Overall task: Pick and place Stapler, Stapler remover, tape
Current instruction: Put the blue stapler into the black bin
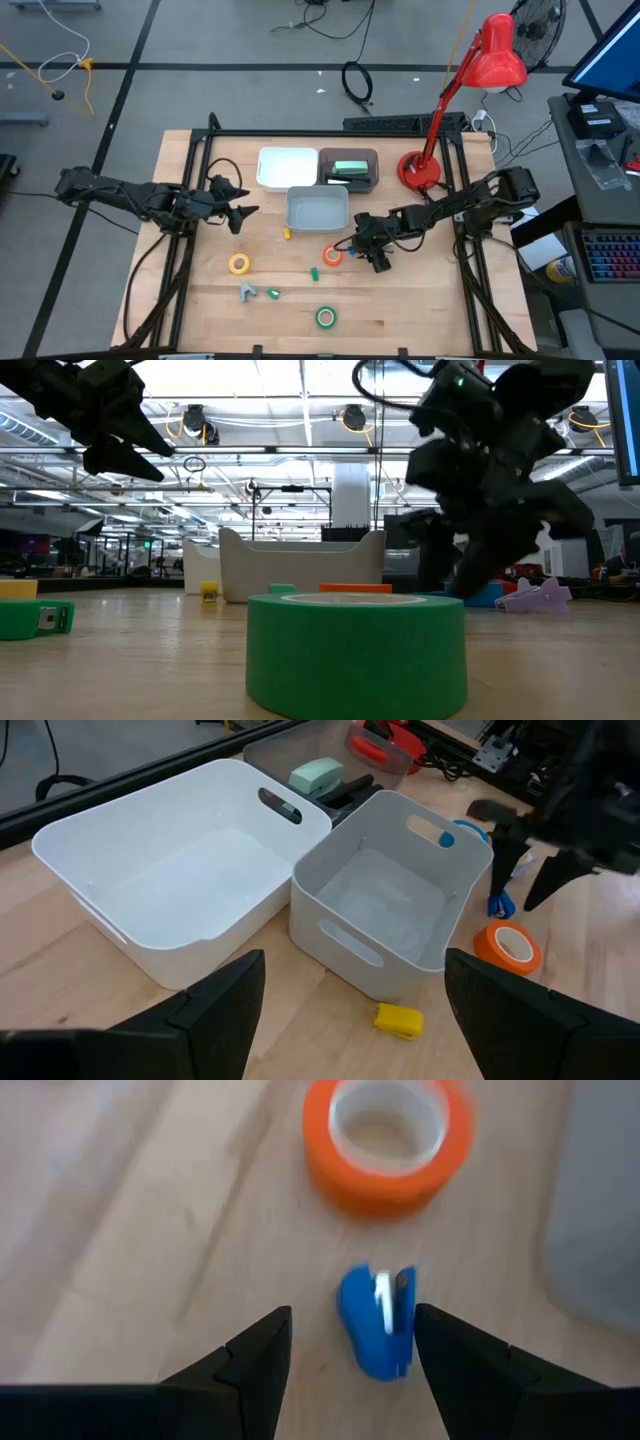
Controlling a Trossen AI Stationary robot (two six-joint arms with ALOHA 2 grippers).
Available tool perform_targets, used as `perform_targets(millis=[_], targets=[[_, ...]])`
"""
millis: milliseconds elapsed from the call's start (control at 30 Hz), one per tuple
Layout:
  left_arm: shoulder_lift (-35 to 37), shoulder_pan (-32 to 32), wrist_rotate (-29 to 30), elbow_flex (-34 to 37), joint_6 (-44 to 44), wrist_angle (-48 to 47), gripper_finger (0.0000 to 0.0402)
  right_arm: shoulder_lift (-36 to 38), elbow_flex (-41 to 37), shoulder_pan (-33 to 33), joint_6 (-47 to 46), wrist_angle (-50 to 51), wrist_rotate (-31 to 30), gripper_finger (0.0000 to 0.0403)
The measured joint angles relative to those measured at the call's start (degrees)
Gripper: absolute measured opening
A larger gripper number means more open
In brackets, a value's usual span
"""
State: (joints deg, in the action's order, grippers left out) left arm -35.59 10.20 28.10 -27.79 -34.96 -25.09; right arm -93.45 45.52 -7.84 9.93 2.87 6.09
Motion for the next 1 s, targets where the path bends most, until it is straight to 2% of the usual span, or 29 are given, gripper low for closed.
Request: perform_targets(millis=[133,433,1000], targets=[[0.0,0.0,0.0,0.0,0.0,0.0,0.0308,-2.4,0.1,0.0,-0.2,-4.4,0.0,0.0203],[0.0,0.0,0.0,0.0,0.0,0.2,0.0308,-3.1,0.0,0.0,-1.3,-4.3,-0.2,0.0193],[0.0,0.0,0.5,0.0,0.3,0.1,0.0308,-2.2,0.0,0.0,-3.9,-1.8,-0.4,0.0067]])
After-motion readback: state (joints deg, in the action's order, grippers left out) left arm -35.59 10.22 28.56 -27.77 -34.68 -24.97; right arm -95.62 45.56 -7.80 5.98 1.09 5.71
